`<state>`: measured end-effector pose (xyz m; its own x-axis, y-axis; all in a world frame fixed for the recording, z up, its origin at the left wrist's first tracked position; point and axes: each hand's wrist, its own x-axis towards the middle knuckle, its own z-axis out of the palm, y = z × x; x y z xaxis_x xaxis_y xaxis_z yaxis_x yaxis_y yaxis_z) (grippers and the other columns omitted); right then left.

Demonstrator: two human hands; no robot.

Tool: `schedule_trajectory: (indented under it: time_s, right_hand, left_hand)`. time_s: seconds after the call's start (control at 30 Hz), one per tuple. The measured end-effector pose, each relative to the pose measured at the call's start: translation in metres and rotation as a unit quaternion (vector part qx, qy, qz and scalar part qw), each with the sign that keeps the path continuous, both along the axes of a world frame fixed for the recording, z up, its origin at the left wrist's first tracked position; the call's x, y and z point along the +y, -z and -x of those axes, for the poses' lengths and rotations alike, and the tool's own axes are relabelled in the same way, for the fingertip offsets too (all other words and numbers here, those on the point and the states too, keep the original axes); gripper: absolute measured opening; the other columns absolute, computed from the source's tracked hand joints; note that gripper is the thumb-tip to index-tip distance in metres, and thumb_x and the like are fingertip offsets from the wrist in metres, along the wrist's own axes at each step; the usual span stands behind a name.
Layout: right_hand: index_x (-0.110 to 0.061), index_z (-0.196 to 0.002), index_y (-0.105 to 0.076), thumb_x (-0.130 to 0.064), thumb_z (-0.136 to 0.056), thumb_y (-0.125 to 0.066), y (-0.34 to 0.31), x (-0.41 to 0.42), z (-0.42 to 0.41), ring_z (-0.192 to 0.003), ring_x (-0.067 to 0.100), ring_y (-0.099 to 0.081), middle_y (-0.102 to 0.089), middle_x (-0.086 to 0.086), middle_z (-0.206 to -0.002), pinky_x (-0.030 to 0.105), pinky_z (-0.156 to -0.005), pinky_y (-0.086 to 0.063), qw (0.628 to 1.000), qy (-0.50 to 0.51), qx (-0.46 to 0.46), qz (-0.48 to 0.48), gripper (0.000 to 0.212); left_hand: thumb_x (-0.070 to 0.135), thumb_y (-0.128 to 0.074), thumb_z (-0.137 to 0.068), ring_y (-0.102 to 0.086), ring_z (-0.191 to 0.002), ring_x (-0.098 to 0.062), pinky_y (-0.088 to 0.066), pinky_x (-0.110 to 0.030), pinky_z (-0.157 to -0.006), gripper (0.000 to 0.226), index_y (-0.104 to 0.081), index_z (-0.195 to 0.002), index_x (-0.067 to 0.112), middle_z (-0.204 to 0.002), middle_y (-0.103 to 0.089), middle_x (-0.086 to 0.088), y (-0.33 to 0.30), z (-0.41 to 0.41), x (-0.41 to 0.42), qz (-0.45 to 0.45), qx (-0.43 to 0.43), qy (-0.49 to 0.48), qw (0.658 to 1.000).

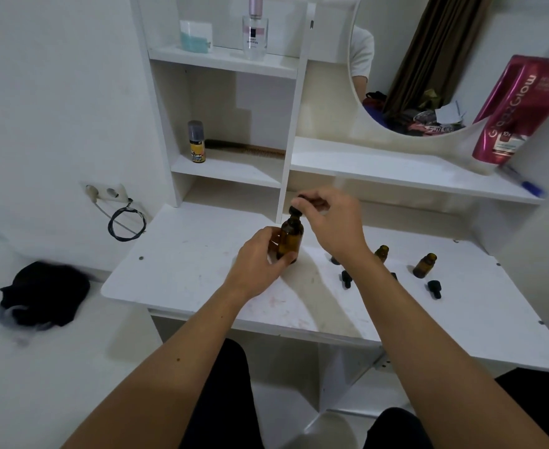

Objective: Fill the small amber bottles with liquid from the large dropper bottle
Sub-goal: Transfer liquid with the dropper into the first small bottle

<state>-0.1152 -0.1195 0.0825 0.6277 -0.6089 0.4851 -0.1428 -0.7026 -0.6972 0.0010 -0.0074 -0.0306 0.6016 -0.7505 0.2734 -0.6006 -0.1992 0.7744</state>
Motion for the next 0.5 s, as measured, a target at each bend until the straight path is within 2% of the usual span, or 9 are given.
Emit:
schedule_trajectory:
  time_s: [0.13, 0.33, 0.5]
  right_hand:
    - [-0.018, -0.097, -0.08, -0.026, -0.093, -0.078, 0.008, 0.0, -0.002, -0.084, 0.0, -0.067, -0.074, -0.012, -0.089, 0.004, -0.074, -0.048, 0.999, 0.009, 0.013, -0.044, 0.009]
    - [-0.013, -0.09, -0.08, -0.021, -0.092, -0.078, 0.015, 0.003, -0.005, -0.08, 0.002, -0.066, -0.072, -0.014, -0.082, 0.005, -0.072, -0.048, 0.999, 0.027, 0.012, -0.03, 0.008]
    - [-0.014, -0.096, -0.079, -0.021, -0.096, -0.075, 0.013, 0.003, -0.004, -0.079, -0.003, -0.063, -0.071, -0.013, -0.085, 0.001, -0.073, -0.045, 0.999, 0.026, 0.018, -0.025, 0.008]
  left_hand:
    - [0.05, -0.074, -0.089, -0.062, -0.1, -0.008, -0.057, -0.034, -0.094, 0.051, -0.053, -0.131, 0.028, -0.119, -0.064, 0.011, 0.0, 0.001, 0.0, -0.005, 0.002, -0.001, 1.0]
    - [0.049, -0.073, -0.09, -0.062, -0.1, -0.009, -0.058, -0.035, -0.093, 0.052, -0.053, -0.132, 0.027, -0.12, -0.064, 0.009, -0.001, 0.001, 0.001, -0.007, -0.01, -0.001, 1.0]
    - [0.049, -0.073, -0.09, -0.062, -0.105, -0.014, -0.056, -0.036, -0.098, 0.054, -0.052, -0.135, 0.026, -0.126, -0.064, 0.006, -0.001, 0.001, -0.002, -0.019, 0.001, -0.005, 1.0]
